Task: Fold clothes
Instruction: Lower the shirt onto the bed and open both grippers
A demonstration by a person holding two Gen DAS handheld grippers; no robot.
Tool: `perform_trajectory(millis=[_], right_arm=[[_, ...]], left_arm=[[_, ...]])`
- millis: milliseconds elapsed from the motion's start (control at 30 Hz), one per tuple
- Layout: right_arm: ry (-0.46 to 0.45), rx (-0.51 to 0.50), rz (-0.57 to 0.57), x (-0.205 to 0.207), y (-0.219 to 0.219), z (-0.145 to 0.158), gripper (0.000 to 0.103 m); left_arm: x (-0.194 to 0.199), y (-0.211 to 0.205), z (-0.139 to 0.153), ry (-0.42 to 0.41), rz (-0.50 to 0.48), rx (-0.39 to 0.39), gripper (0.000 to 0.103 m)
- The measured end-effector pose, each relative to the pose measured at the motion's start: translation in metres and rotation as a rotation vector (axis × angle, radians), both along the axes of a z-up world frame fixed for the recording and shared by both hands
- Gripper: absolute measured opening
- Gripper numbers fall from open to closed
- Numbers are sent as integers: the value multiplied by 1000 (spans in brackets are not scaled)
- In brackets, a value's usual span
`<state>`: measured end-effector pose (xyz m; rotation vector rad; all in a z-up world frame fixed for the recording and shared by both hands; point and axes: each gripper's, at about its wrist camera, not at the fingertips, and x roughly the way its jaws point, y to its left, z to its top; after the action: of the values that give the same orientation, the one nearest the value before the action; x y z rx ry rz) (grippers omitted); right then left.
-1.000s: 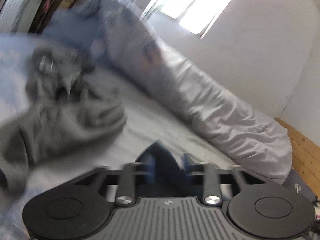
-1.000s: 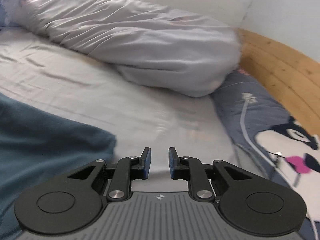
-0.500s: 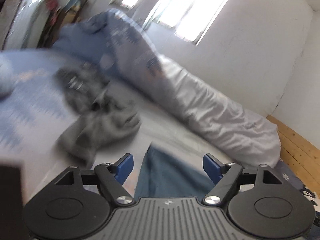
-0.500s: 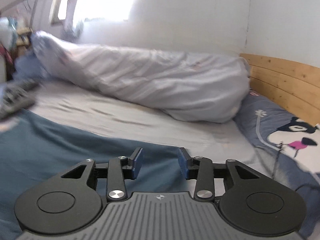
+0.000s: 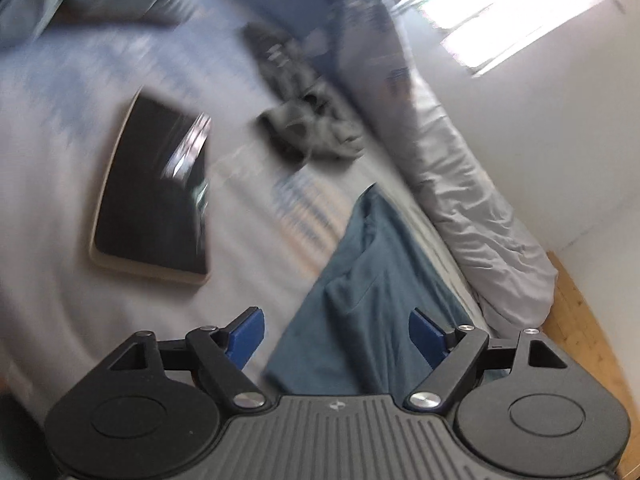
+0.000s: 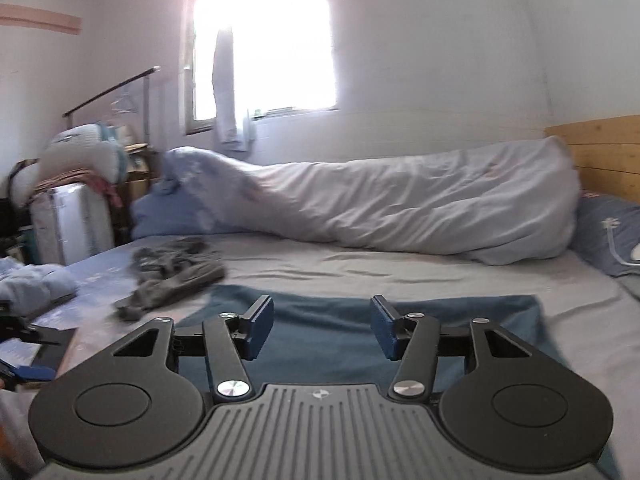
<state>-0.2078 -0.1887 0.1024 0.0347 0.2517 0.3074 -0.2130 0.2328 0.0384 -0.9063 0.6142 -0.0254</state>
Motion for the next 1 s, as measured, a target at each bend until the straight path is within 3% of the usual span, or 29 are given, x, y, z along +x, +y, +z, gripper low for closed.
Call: perform_trajectory(millis=[100, 467, 600, 867, 1000], right_arm=[[-15, -20, 55, -5, 16, -8, 68], [-38, -56, 112, -4, 46, -19, 68], [-32, -33, 115, -2, 47, -20, 68], [-31, -22, 130, 1, 54, -21, 68], [-32, -15, 132, 3, 56, -21, 68]], left_arm=[[1, 3, -15, 37, 2, -94, 80], [10, -11, -32, 105, 43, -188, 80], [9, -18, -36, 87, 57, -207, 80], [2, -19, -38, 69, 85, -234, 80], [-2, -13, -28, 67, 139, -140, 80]])
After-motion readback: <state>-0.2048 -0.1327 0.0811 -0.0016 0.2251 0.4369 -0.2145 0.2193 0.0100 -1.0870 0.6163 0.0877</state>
